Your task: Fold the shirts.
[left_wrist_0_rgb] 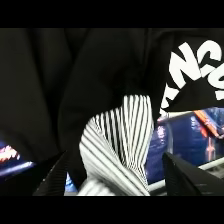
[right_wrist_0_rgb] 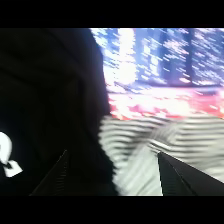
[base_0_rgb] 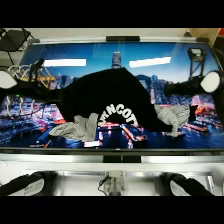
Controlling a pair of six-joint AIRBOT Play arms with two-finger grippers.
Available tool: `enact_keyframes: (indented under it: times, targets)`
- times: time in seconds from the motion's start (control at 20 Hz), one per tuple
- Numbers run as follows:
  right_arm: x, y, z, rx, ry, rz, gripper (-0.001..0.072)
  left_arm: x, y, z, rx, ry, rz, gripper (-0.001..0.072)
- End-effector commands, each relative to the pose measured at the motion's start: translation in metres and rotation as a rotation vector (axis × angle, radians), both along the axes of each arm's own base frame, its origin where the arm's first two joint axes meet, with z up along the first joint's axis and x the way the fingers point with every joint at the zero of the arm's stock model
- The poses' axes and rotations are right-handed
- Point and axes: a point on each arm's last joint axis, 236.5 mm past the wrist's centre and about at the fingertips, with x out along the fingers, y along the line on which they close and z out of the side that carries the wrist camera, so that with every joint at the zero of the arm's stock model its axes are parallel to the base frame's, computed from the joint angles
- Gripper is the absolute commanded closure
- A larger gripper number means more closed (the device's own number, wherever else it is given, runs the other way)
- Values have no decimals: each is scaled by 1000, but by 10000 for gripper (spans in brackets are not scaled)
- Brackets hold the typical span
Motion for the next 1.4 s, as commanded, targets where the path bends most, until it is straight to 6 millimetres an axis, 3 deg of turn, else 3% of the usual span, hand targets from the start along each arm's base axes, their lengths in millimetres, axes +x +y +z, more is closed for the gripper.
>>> enact_keyframes:
  times: [0.0,0.1,0.25,0.45,0.6,0.65,0.7,0.75,0.85,0.95,1.05,1.2,1.3,1.35]
  targets:
    - [34,47,-51,189,123,35,33,13,-24,-66,24,142,-56,31]
    - [30,55,-100,221,262,27,33,6,-36,-108,41,245,-88,32]
    - [19,70,-156,244,417,48,34,8,-39,-145,58,288,-113,32]
    - [19,81,-197,208,462,77,34,13,-42,-163,68,280,-137,35]
    - [10,87,-211,207,510,96,39,8,-46,-171,73,301,-149,51]
    - [6,88,-211,201,522,122,157,7,-49,-173,63,309,-148,121]
    - [1,89,-211,196,540,145,449,7,-53,-172,42,317,-142,394]
    - [-3,89,-209,197,554,149,642,8,-57,-169,19,316,-139,654]
    - [-3,91,-195,194,530,194,650,18,-61,-152,-3,268,-166,650]
    - [13,90,-161,176,416,240,650,46,-64,-107,-15,139,-196,652]
    - [46,79,-103,113,219,249,650,80,-67,-33,-36,-47,-196,651]
    - [107,60,38,13,-248,216,650,108,-71,111,-67,-392,-199,651]
    - [125,51,153,-15,-601,175,650,103,-73,221,-102,-653,-193,651]
    - [125,48,211,-9,-778,151,650,92,-73,277,-141,-793,-176,651]
